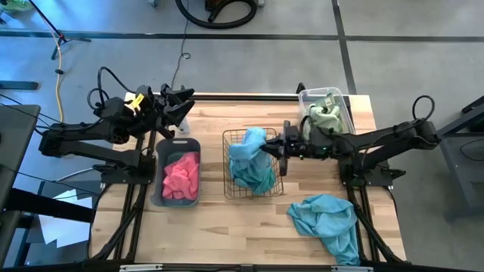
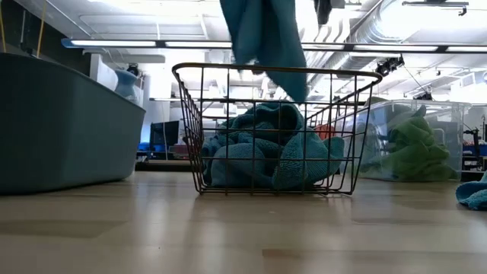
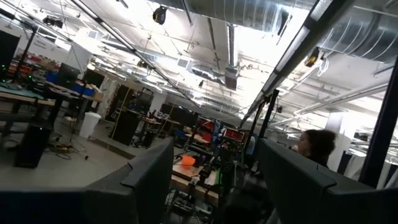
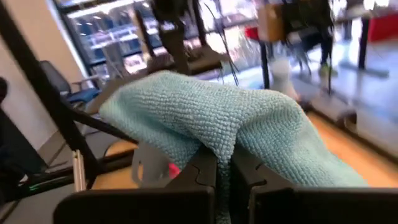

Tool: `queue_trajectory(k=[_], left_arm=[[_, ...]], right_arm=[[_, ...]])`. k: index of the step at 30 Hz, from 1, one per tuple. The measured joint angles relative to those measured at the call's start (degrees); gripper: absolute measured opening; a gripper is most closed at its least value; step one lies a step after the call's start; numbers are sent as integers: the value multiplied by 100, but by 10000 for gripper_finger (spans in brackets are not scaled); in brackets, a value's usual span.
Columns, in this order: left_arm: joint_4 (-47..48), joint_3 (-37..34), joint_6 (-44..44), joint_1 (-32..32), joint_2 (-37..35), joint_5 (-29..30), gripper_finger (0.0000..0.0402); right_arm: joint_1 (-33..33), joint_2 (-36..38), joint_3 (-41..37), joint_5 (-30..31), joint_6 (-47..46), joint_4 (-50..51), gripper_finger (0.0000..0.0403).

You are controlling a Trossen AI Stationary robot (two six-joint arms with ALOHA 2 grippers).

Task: Sort microfiber towel by color & place in baskets
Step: Put the blue towel into the wire basket

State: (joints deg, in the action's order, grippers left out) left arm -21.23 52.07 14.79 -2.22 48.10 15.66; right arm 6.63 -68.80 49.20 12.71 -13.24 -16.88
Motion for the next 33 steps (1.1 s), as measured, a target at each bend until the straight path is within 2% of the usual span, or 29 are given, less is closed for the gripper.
queue_trajectory(k=[5, 14, 22, 27, 33], left_arm=[[23, 0, 2, 2, -5, -23, 225], [416, 0, -814, -2, -145, 162, 225], [473, 0, -1523, -2, -235, 326, 225], [495, 0, -1694, -2, -417, 326, 225], [808, 0, -1696, -2, -728, 323, 225]], right_arm=[[-77, -288, -59, -242, -576, 334, 0], [-109, -879, 582, -174, -249, 2789, 0], [-405, -1867, 1629, -417, 651, 4430, 0], [-664, -2683, 2286, -745, 1299, 4909, 0], [-791, -3436, 2991, -995, 1643, 5627, 11]])
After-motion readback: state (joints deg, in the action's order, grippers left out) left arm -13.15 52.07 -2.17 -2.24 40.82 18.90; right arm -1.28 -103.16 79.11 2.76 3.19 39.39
